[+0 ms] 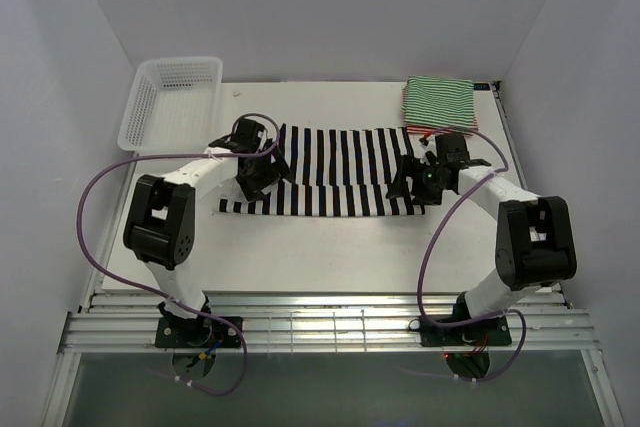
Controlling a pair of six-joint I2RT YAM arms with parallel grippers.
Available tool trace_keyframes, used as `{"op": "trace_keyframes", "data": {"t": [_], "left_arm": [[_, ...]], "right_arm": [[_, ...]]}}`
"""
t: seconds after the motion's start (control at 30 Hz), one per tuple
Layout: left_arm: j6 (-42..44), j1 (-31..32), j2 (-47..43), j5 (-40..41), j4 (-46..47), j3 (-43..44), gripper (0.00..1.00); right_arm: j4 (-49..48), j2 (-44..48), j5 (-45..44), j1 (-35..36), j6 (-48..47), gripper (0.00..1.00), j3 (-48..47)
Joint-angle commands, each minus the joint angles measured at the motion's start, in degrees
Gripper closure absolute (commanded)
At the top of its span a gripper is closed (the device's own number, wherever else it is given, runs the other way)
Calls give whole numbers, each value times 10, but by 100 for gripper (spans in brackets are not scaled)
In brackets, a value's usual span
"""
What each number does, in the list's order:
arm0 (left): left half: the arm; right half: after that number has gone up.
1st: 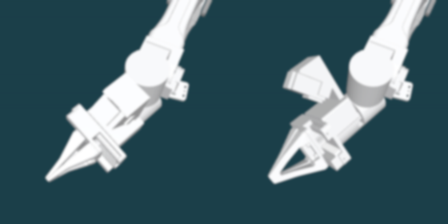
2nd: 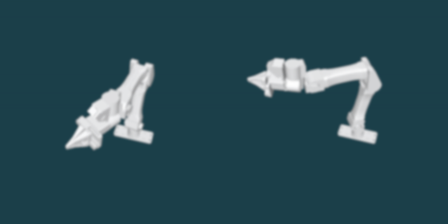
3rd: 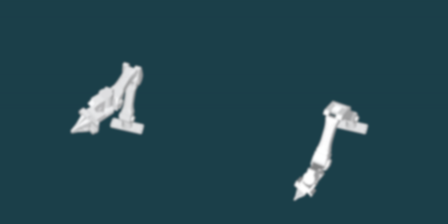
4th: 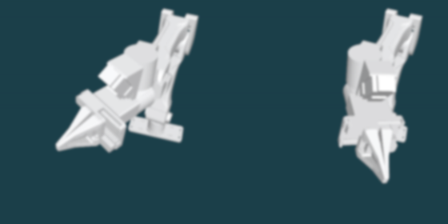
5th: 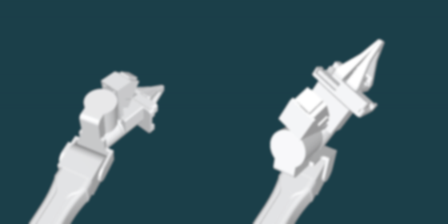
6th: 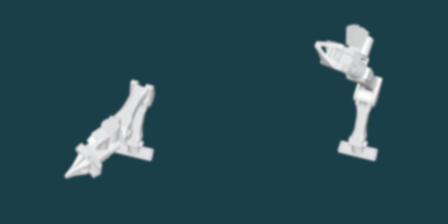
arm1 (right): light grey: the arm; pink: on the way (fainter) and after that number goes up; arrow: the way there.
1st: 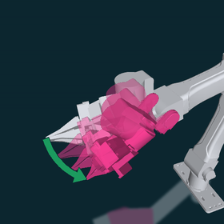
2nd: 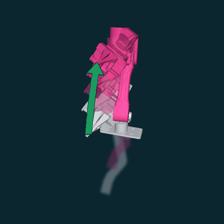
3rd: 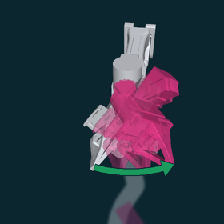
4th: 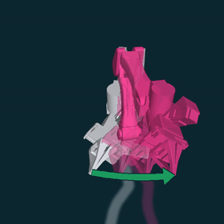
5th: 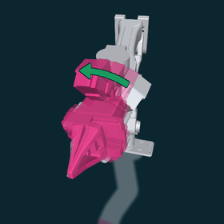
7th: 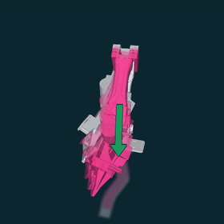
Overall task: Fold and stack the tank tops
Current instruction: Fold the tank top
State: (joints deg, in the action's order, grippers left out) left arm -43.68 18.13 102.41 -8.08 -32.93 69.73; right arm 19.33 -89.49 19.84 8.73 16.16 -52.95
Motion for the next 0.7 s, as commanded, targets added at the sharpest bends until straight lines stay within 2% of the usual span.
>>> {"op": "trace_keyframes", "data": {"t": [0.0,0.2,0.37,0.53,0.67], "left_arm": [[-5,0,-5,2,37,-21,2],[-10,0,4,22,38,-83,2],[-22,0,-36,18,47,-158,2],[-41,5,-118,-8,51,-265,2],[-58,11,-196,-19,36,-309,2]], "right_arm": [[-57,-31,16,5,-22,10,0],[-62,-35,-33,5,-16,10,70],[-66,19,-27,5,4,10,142],[-47,106,-28,5,13,10,209],[-11,178,-12,6,22,10,249]]}}
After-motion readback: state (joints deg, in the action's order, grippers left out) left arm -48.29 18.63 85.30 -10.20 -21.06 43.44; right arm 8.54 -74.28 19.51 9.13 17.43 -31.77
